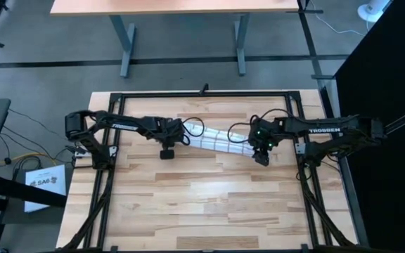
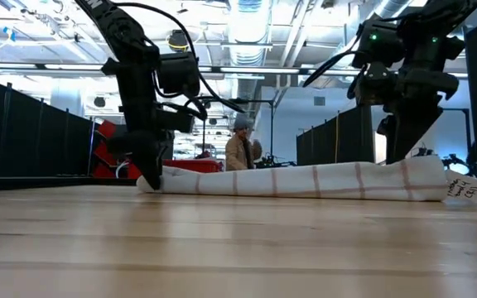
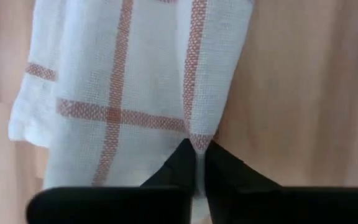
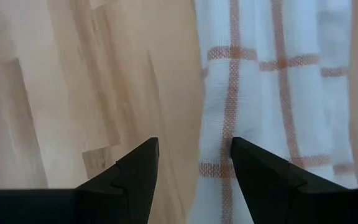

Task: Roll towel
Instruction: Roll the white checkered towel

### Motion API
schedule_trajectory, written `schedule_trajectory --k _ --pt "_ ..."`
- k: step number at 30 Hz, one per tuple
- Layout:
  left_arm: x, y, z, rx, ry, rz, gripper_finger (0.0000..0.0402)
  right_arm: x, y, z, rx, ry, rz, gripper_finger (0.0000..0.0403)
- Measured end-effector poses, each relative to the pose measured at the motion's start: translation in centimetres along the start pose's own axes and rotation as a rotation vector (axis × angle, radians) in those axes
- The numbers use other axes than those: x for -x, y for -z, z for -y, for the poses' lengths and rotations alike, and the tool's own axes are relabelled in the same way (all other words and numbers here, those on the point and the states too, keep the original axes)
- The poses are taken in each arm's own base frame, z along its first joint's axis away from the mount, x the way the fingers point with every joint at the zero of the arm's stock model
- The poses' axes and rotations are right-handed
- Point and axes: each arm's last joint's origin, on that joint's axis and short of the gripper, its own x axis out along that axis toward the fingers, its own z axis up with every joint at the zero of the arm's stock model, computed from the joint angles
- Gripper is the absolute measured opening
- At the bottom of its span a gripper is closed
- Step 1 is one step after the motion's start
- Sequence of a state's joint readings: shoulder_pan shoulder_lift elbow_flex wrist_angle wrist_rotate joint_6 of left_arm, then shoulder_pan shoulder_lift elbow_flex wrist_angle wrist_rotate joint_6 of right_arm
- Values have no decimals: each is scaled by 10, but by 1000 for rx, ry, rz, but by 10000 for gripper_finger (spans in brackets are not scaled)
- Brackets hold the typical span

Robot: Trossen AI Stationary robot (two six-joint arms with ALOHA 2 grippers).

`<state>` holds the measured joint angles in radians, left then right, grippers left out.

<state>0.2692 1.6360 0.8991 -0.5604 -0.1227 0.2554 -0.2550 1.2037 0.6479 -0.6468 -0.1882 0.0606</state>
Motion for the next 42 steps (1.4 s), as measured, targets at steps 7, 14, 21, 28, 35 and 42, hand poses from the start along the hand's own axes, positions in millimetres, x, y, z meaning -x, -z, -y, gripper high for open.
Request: schedule_trajectory --k 7,14,21,28,35,42 --pt "42 -16 -2 20 179 54 4 0 0 1 -6 5 0 189" --pt "59 -23 -41 83 224 126 4 0 0 0 -19 4 0 189" --pt "26 4 -88 231 339 77 4 0 0 1 -25 5 -1 189" --pt "9 10 -97 204 392 64 4 0 -1 2 -32 7 7 189" --pt "10 10 -95 175 409 65 4 -1 -3 12 -67 73 19 189" --pt "10 10 -95 164 408 67 4 -28 -2 8 -88 -23 -119 187"
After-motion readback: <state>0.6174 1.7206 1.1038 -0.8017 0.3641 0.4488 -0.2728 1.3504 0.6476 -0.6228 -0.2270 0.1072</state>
